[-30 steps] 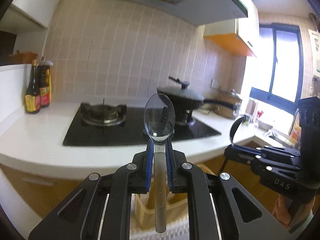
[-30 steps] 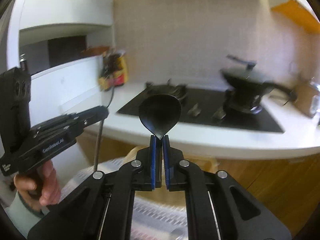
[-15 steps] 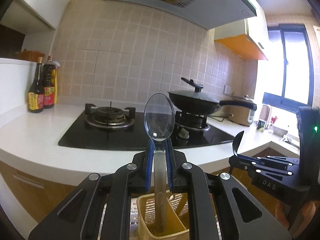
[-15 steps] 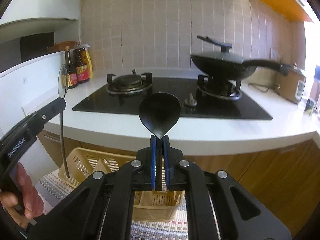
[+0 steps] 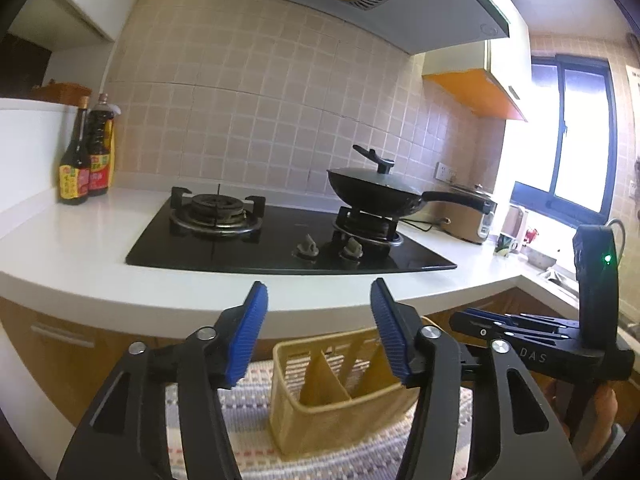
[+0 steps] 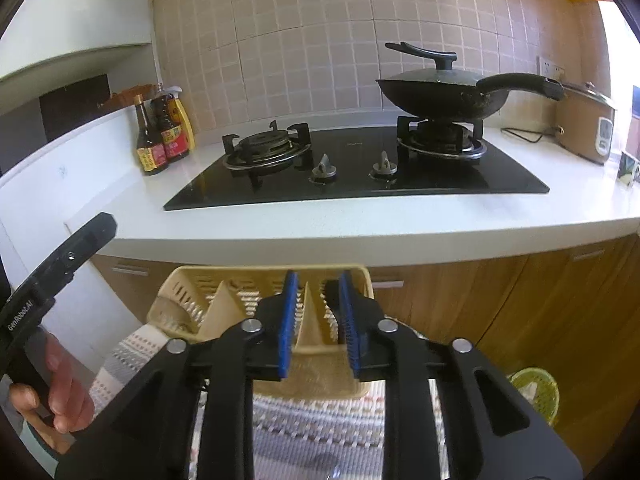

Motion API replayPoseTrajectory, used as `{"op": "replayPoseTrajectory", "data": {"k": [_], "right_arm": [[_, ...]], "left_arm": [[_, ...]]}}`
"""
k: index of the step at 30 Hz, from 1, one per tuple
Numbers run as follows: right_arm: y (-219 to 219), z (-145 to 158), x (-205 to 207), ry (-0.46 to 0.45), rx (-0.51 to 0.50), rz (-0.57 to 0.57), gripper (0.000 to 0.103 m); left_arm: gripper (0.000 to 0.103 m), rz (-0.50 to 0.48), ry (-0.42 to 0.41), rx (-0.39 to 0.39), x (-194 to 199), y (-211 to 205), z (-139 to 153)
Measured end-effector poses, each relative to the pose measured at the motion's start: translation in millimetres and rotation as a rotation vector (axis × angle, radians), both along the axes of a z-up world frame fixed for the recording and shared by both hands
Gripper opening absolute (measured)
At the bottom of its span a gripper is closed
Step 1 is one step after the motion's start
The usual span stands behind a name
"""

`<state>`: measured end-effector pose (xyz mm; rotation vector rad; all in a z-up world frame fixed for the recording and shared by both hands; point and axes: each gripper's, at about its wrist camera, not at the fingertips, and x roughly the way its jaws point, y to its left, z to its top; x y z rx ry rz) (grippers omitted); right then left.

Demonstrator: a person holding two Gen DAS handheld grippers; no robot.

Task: Organize utensils
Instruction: 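Open both tools to drop the spoons into the tan caddy, then move both tools back down over the remaining utensils on the cloth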

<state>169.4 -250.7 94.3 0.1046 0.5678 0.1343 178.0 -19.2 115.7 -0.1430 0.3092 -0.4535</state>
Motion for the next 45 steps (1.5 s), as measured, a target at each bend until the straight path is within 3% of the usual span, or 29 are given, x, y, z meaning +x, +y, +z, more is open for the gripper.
{"op": "replayPoseTrajectory", "data": {"k": [10,15,22,29,32,33,34,37,39,42,45], "right_arm": [[0,0,-59,0.045,0.027,0.005,0.024],[-5,-22,-83,0.149,0.062,0.003,0.024],[-6,-82,-100,0.350,0.112,0.012,0.024],[-1,-125,-118,0.463,0.158,0.030,0.024],[12,-135,-128,0.497,0.157,0.068,0.041],[15,-135,-131,0.498,0.155,0.082,0.052],[19,-135,-135,0.493,0.147,0.094,0.053],[29,-132,-145,0.483,0.110,0.127,0.050],[33,-134,-145,0.502,0.096,0.138,0.039],[34,-143,-141,0.543,0.071,0.141,0.029],[34,-146,-139,0.555,0.061,0.151,0.026]], "left_arm": [[0.056,-0.001,0.104,-0.048,-48,39,0],[0.056,-0.034,0.208,-0.021,-66,53,-15],[0.056,-0.066,0.399,0.012,-87,73,-58],[0.056,-0.099,0.588,0.086,-101,72,-118],[0.056,-0.091,0.640,0.137,-105,70,-140],[0.056,-0.086,0.651,0.160,-107,71,-148],[0.056,-0.085,0.662,0.171,-109,72,-154],[0.054,-0.098,0.691,0.172,-109,75,-162],[0.054,-0.097,0.706,0.182,-107,77,-167],[0.046,-0.114,0.724,0.206,-104,72,-172],[0.033,-0.111,0.732,0.271,-101,61,-178]]}}
